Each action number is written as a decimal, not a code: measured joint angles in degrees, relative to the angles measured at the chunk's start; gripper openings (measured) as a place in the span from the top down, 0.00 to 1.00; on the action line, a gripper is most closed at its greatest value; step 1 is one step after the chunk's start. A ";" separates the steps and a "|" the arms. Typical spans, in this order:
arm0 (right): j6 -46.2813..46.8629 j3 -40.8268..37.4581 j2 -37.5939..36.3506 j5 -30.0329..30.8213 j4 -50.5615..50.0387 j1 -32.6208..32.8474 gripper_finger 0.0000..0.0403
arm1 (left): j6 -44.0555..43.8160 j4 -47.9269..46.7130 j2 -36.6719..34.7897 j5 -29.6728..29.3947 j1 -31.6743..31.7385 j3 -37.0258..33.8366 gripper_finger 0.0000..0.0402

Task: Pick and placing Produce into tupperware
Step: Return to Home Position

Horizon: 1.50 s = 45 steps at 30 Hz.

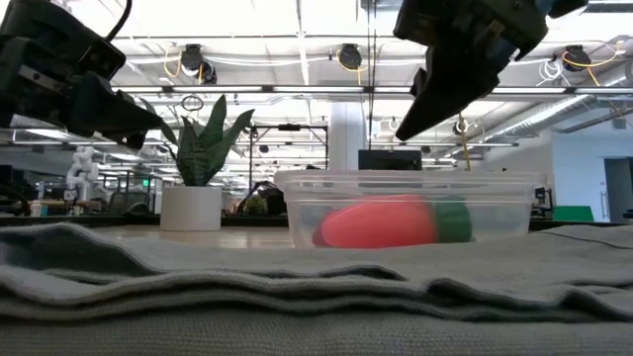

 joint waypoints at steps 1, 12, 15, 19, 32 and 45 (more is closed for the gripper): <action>-0.44 -0.03 -0.26 0.35 -0.19 -0.02 0.97 | 0.32 0.00 -0.02 -0.02 -0.12 0.01 0.95; -2.39 -10.59 -9.05 0.70 13.54 -0.98 1.00 | 3.21 0.54 -0.07 -5.51 -0.80 0.01 0.95; -2.31 -15.14 -13.72 0.70 17.64 -2.47 1.00 | 4.00 1.98 -0.08 -7.14 -1.27 0.00 0.95; -2.94 -20.44 -21.39 0.77 20.35 -4.93 1.00 | 5.88 3.66 -0.09 -10.75 -2.29 0.01 0.95; -7.39 -33.10 -48.32 3.45 22.40 -6.92 1.00 | 10.09 3.61 -2.21 -21.54 -6.58 -0.01 0.99; -9.94 -38.94 -65.92 3.48 19.33 -6.90 1.00 | 10.38 -8.01 -5.62 -31.14 -9.66 4.23 0.98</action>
